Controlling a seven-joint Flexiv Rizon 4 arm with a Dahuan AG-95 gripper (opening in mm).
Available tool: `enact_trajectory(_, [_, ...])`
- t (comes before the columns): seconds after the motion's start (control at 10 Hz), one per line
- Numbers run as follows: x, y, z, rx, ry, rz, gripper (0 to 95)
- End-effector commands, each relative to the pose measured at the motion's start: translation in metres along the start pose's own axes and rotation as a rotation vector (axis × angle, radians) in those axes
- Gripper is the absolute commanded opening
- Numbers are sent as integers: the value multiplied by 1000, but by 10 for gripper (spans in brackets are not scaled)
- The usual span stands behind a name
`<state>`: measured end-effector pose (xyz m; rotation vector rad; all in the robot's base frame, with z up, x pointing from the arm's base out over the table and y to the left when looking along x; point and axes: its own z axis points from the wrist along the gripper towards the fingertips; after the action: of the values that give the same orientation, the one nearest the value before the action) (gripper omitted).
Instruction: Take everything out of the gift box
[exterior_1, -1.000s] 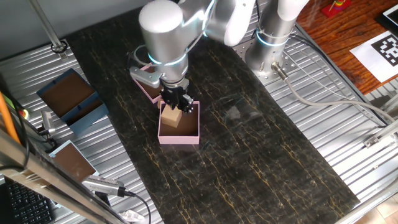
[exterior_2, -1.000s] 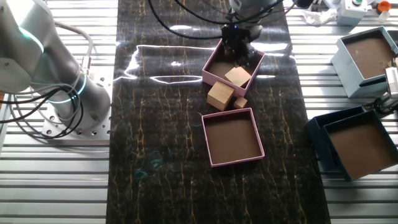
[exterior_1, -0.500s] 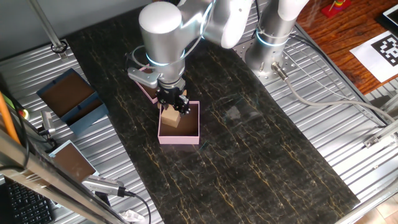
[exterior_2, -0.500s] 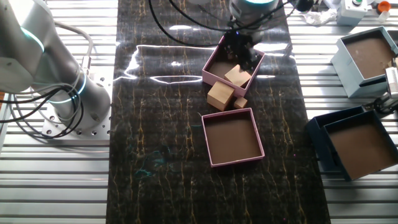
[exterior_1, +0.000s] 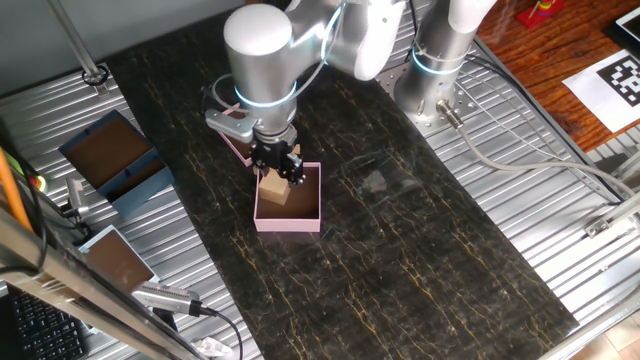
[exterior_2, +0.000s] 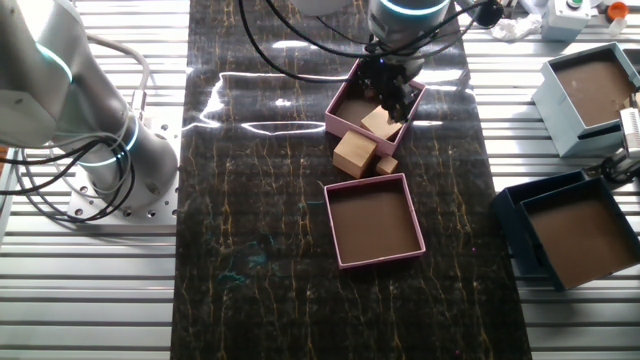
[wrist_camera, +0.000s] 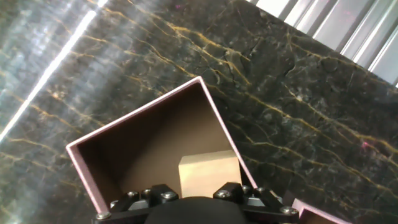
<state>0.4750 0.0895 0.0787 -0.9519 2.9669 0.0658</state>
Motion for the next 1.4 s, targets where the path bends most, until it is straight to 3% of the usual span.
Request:
enact_trajectory(0.1, [3,-1,0,5,-6,-4,570])
enact_trajectory(0.8, [8,-10,10,14,-17,-21,570])
enact_trajectory(0.9, [8,-10,11,15,-18,-21,760])
enact_trajectory(1.4, [9,-12,16,18,-20,-31,760])
